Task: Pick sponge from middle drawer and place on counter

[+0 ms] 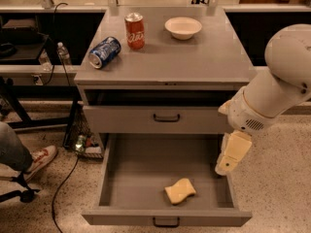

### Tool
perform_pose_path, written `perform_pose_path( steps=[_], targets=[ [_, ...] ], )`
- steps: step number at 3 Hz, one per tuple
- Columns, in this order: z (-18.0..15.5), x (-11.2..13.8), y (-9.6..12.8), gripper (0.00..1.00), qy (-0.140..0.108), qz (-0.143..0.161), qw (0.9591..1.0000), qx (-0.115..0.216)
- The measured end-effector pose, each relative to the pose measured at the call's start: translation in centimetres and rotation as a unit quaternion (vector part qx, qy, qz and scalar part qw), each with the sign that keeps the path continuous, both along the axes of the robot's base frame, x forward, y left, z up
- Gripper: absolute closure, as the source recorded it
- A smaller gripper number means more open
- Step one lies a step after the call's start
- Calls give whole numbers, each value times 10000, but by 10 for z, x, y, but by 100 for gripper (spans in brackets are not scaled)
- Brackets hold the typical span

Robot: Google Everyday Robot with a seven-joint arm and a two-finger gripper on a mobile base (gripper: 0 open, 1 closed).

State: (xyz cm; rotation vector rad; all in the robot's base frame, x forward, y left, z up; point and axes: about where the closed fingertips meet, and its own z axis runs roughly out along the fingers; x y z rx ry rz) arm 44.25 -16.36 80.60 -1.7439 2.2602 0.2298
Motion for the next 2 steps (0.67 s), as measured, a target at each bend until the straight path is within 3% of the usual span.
perform_pose_path(
  steps=[1,2],
  targets=[
    [-29,5,-2,0,73,-181,9997,166],
    [-82,22,-2,0,129,-393,9984,373]
  ],
)
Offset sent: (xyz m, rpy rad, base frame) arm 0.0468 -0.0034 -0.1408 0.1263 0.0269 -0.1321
